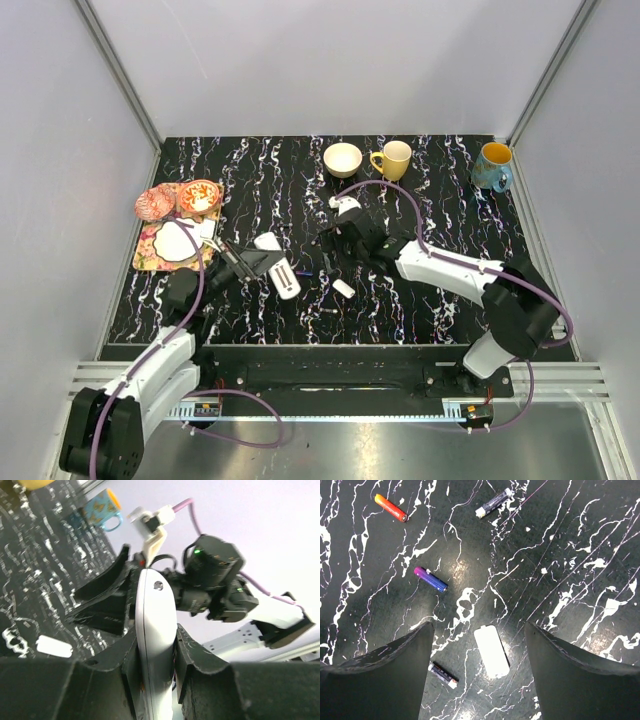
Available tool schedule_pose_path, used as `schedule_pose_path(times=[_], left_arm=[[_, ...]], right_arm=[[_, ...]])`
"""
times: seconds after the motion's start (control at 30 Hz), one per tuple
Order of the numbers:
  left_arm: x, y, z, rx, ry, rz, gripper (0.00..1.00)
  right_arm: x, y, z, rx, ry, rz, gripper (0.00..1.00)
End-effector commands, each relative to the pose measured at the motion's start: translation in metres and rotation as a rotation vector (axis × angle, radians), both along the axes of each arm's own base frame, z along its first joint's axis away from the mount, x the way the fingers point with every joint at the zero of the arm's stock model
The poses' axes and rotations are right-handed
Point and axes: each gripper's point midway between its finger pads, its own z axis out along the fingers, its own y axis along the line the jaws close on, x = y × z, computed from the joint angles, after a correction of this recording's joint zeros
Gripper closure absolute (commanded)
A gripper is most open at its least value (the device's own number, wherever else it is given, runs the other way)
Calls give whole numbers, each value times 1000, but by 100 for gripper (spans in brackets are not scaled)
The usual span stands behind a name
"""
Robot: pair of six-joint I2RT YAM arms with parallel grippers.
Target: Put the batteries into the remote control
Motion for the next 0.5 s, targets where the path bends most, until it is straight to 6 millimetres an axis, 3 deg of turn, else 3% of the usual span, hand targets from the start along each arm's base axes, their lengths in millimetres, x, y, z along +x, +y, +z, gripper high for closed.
schedule_pose_path(times=[0.0, 0.2, 0.33, 0.47], left_arm=[[-18, 3, 53, -99, -184, -63, 100], [-17, 3, 57, -86, -181, -52, 100], [-20, 3, 65, -102, -192, -62, 100], [-25, 1, 72, -107, -211, -96, 100]], right_arm=[[13, 23, 20, 85, -91, 79, 23], [8, 49, -15, 20, -35, 243, 30], [4, 70, -26, 30, -45, 338, 31], [12, 86, -35, 13, -53, 338, 33]])
